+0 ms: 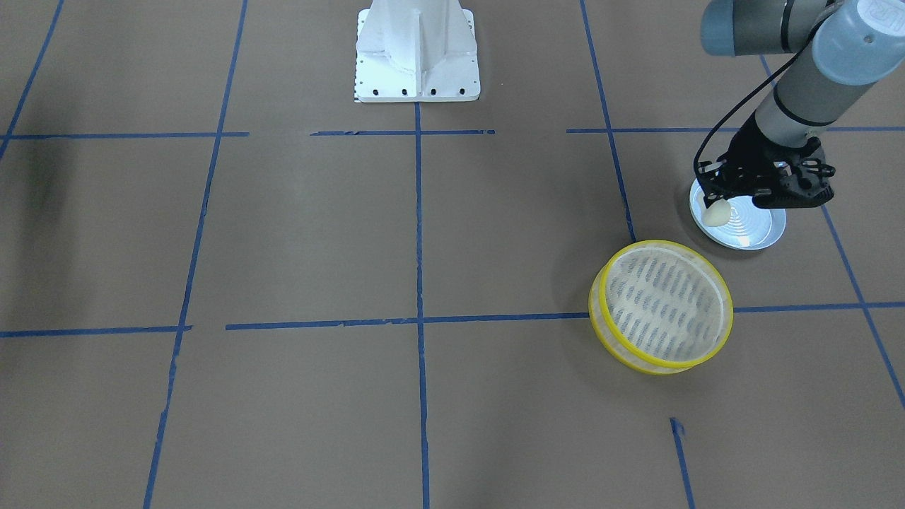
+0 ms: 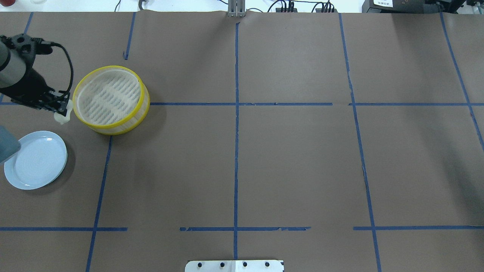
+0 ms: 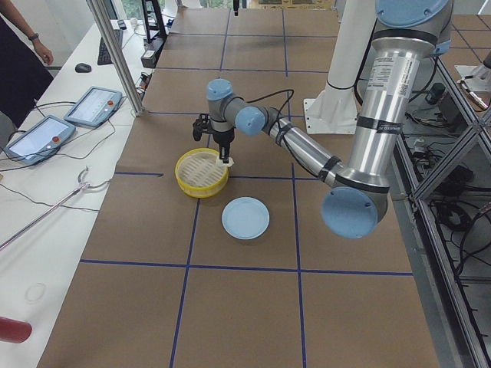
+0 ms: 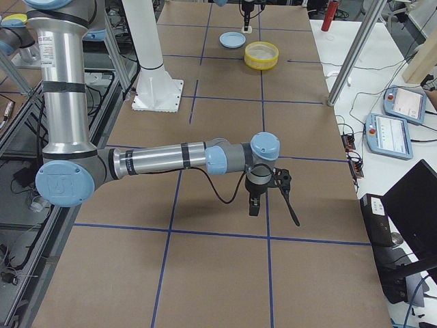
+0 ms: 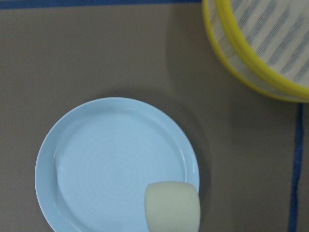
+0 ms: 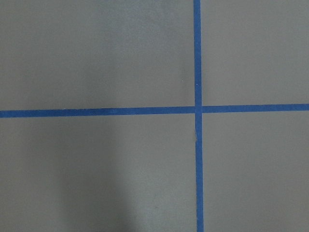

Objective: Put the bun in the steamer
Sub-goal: 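Lift the bun and carry it with the left gripper over the steamer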

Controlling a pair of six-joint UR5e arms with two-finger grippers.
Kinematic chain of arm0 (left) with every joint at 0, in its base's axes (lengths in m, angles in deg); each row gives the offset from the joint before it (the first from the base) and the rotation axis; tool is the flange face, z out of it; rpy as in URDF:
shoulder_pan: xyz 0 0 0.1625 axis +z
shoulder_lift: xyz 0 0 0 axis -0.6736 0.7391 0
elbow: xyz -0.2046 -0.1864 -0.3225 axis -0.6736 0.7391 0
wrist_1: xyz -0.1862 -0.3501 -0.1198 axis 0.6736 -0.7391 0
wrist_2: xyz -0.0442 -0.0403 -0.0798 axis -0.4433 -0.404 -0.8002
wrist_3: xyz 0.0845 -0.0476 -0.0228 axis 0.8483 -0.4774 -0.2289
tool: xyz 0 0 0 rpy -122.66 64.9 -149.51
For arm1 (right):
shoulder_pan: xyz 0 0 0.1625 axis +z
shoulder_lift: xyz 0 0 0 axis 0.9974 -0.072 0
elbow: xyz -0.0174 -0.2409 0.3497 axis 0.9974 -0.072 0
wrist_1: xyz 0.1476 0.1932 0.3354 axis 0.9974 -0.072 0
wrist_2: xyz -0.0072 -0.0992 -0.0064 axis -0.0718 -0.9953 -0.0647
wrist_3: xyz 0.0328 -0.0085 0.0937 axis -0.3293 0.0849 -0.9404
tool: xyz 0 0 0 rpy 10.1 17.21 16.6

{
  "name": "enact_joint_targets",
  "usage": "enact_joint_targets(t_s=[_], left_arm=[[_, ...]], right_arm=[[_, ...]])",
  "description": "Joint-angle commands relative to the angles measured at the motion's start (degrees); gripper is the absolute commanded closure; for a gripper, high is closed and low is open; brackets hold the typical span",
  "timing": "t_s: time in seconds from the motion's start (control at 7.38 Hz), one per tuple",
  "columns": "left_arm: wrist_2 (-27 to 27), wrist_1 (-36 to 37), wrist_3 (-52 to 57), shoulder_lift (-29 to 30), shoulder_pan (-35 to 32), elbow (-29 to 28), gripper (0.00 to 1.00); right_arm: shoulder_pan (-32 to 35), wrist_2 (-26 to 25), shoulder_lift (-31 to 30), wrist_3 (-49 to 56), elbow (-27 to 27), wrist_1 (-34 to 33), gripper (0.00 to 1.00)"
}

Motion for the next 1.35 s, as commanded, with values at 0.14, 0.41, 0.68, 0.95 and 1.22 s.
enact_joint_targets(t_s=[0.14,0.41,0.68,0.95,1.22], left_arm=[[-0.1,-6.1,-0.1,9.3,2.0,-14.6,1.0],[-0.1,-12.7,-0.2,9.8,2.5,-21.4,1.0],[-0.1,-16.3,-0.4,10.9,3.1,-25.5,1.0],[1.0,-16.8,-0.4,11.5,3.2,-26.7,0.86],[1.6,-17.1,-0.4,11.5,3.7,-27.1,0.19]], right_arm=[[0.0,0.0,0.0,0.0,0.0,0.0,0.0],[0.0,0.0,0.0,0.0,0.0,0.0,0.0],[0.0,0.0,0.0,0.0,0.0,0.0,0.0],[0.0,0.0,0.0,0.0,0.0,0.0,0.0],[0.0,0.0,0.0,0.0,0.0,0.0,0.0]])
